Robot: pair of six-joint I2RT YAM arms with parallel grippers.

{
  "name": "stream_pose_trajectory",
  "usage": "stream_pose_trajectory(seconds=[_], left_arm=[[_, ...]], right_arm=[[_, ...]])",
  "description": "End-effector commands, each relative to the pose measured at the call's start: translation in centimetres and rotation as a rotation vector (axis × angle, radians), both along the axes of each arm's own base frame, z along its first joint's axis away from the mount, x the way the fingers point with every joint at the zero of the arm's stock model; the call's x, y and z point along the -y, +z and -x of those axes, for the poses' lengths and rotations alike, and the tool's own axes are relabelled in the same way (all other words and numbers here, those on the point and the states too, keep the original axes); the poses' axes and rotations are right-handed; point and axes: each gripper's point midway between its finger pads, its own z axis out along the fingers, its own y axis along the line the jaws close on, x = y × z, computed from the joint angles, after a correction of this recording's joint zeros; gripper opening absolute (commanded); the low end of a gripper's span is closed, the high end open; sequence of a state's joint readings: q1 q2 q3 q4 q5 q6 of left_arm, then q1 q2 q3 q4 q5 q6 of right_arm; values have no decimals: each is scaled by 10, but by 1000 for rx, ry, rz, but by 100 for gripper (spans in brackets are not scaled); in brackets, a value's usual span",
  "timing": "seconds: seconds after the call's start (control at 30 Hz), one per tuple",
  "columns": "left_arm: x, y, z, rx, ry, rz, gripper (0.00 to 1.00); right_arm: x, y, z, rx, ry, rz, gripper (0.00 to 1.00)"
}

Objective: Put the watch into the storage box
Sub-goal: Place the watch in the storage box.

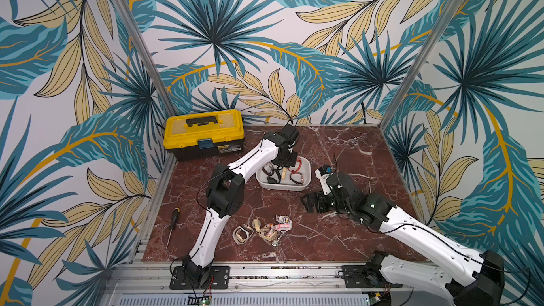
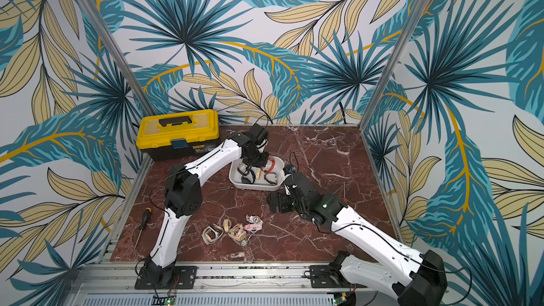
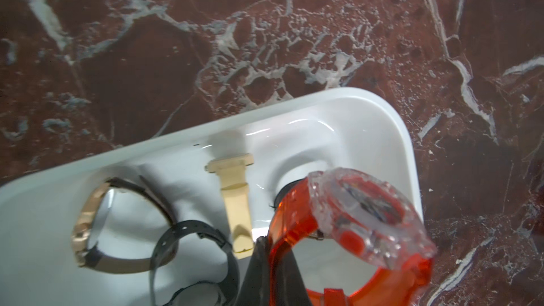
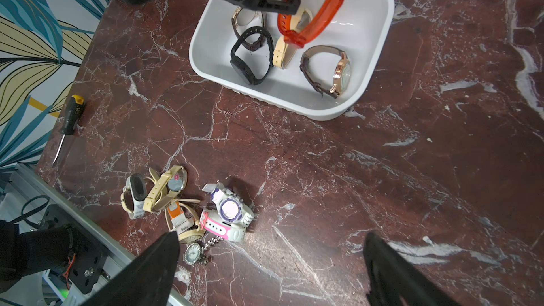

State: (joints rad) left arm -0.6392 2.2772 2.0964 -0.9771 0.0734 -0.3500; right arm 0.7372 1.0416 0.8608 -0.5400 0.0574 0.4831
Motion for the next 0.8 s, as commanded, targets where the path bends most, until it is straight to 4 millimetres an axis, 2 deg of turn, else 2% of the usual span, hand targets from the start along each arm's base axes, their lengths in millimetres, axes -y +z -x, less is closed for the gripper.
stream_pose_trajectory(seconds=[0.0, 0.27, 0.33, 0.37, 0.4, 0.77], left_arm=[[15, 13, -13, 89, -50, 1, 0], [12, -3, -28, 133, -45, -82, 0], [13, -1, -29, 136, -54, -86, 1], [8, -15, -33, 134, -47, -131, 1], [7, -18, -35, 139, -50, -143, 2], [0, -32, -44, 142, -78, -209, 8]], right_arm=[[12, -12, 6, -24, -29, 28, 100], [19, -12, 10, -20, -40, 29, 100], [21, -11, 12, -18, -44, 29, 100], [22, -10, 12, -14, -46, 29, 100], [23, -10, 13, -12, -49, 28, 100], [24, -14, 14, -22, -56, 24, 100]])
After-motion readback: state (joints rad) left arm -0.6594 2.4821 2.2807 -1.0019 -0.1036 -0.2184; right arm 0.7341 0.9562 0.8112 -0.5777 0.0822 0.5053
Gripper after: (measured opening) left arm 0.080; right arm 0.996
